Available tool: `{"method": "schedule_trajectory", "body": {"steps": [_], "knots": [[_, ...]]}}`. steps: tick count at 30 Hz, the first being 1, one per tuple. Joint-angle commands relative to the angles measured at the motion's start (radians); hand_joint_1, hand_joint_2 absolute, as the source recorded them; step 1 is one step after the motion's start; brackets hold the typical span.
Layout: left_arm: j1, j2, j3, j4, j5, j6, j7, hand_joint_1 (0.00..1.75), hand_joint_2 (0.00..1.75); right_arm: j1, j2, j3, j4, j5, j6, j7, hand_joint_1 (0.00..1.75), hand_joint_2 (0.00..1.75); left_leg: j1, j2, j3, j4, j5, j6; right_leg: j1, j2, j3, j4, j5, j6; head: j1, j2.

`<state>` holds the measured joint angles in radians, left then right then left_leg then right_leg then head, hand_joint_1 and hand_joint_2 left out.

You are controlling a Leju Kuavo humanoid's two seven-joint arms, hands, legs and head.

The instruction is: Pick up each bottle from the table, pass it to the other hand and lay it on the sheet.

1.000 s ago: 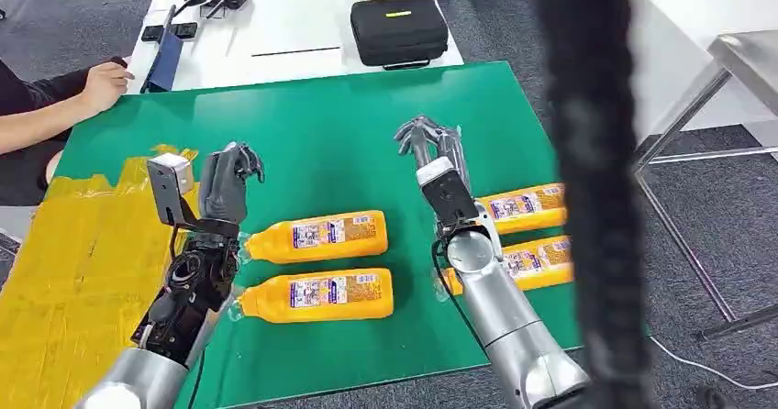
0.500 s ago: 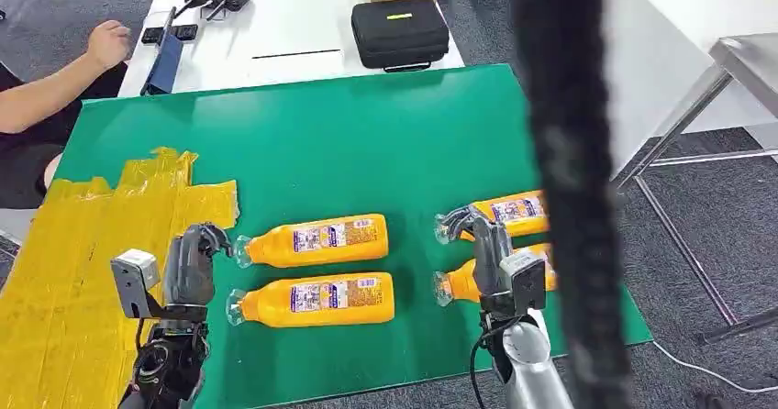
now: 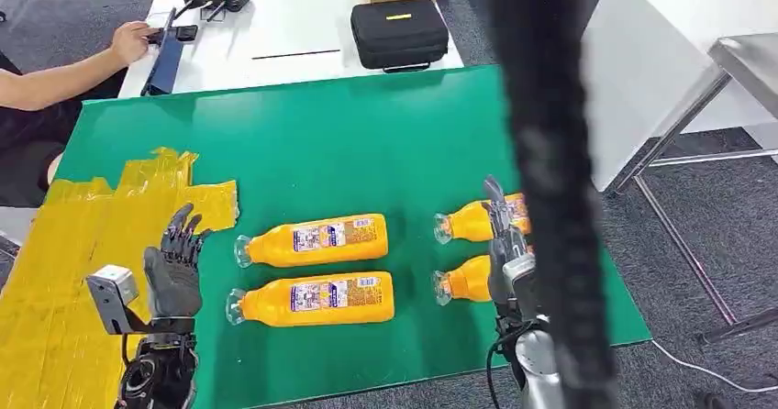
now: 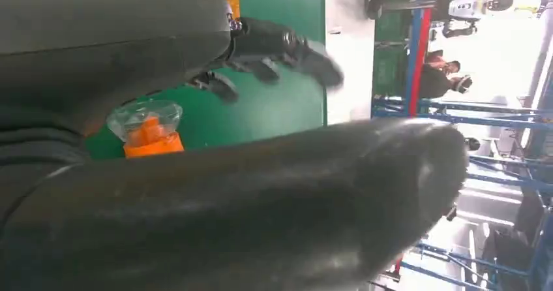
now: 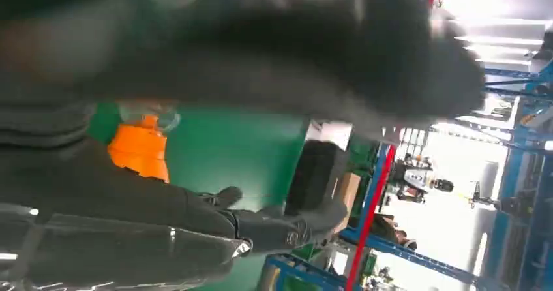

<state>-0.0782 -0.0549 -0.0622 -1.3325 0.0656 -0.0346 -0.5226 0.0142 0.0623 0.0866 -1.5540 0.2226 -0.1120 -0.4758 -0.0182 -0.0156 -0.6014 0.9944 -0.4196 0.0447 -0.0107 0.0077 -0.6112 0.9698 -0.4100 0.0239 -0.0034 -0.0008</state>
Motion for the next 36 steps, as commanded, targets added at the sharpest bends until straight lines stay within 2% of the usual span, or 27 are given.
{"method": "schedule_trajectory", "body": {"steps": [1,2,5,6,8,10,14,17,23,27,36], "knots": [[-0.026,-0.021,0.08,0.017,-0.023,-0.021,0.027,0.0,0.0,0.122,-0.191,-0.013,-0.275,0.429,-0.033,0.22,0.0,1.75,0.001,-0.004,0.004,0.002,-0.003,-0.003,0.001,-0.006,0.006,0.001,-0.004,0.0,0.0,0.0],[-0.015,-0.024,0.101,0.012,-0.024,-0.017,0.027,0.0,0.0,0.139,-0.22,-0.026,-0.292,0.565,-0.02,0.271,0.0,1.75,0.001,-0.002,0.002,0.001,-0.002,-0.002,0.001,-0.004,0.004,0.0,-0.002,0.0,0.0,0.0],[-0.005,-0.016,0.126,0.02,-0.028,-0.031,0.026,0.0,0.0,0.165,-0.345,-0.046,-0.279,0.761,0.093,0.381,0.0,1.75,0.0,-0.001,0.002,0.0,-0.002,-0.001,0.0,-0.002,0.003,-0.001,-0.001,0.0,0.0,0.0],[-0.002,-0.017,0.13,0.027,-0.027,-0.042,0.027,0.0,0.0,0.215,-0.373,-0.082,-0.296,0.795,0.101,0.4,0.0,1.75,0.001,-0.001,0.004,0.001,-0.003,-0.002,0.001,-0.003,0.006,0.0,-0.003,0.0,0.0,0.0],[0.009,-0.023,0.132,0.022,-0.036,-0.046,0.03,0.0,0.0,0.3,-0.374,-0.148,-0.338,0.789,0.124,0.391,0.0,1.75,0.0,-0.005,0.005,0.001,-0.003,-0.002,0.001,-0.006,0.008,-0.001,-0.004,0.0,0.0,0.0],[0.041,-0.03,0.141,-0.008,-0.038,-0.046,0.033,0.0,0.0,0.371,-0.389,-0.186,-0.378,0.845,0.14,0.407,0.0,1.75,0.0,-0.008,0.005,0.001,-0.004,-0.003,0.001,-0.009,0.009,-0.001,-0.005,0.0,0.0,0.0],[0.069,-0.038,0.157,-0.045,-0.04,-0.036,0.047,0.0,0.0,0.416,-0.449,-0.229,-0.41,0.839,0.165,0.403,0.0,1.75,-0.002,-0.004,0.002,0.001,-0.004,0.0,-0.001,-0.005,0.004,0.0,-0.003,0.0,0.0,0.0],[0.07,-0.044,0.158,-0.044,-0.039,-0.039,0.052,0.0,0.0,0.402,-0.48,-0.255,-0.392,0.832,0.172,0.396,0.0,1.75,-0.001,-0.002,0.005,0.002,-0.007,-0.001,0.0,-0.003,0.007,0.0,-0.004,0.0,0.0,0.0],[0.07,-0.05,0.153,-0.043,-0.038,-0.038,0.052,0.0,0.0,0.356,-0.475,-0.231,-0.341,0.855,0.141,0.378,0.0,1.75,-0.002,0.0,0.002,0.0,-0.004,0.001,0.0,-0.002,0.003,-0.002,-0.001,0.0,0.0,0.0],[0.058,-0.043,0.147,-0.033,-0.036,-0.033,0.05,0.0,0.0,0.203,-0.493,-0.167,-0.189,0.866,0.119,0.357,0.0,1.75,-0.001,0.003,0.005,-0.001,-0.003,0.001,0.001,0.001,0.006,-0.003,0.0,0.0,0.0,0.0],[0.013,-0.049,0.113,0.025,-0.039,-0.049,0.057,0.0,0.0,0.107,-0.522,-0.092,-0.054,0.829,0.116,0.327,0.0,1.75,0.0,0.003,0.007,-0.001,-0.003,0.002,0.001,0.0,0.009,-0.003,0.0,0.001,0.0,0.0]]}}
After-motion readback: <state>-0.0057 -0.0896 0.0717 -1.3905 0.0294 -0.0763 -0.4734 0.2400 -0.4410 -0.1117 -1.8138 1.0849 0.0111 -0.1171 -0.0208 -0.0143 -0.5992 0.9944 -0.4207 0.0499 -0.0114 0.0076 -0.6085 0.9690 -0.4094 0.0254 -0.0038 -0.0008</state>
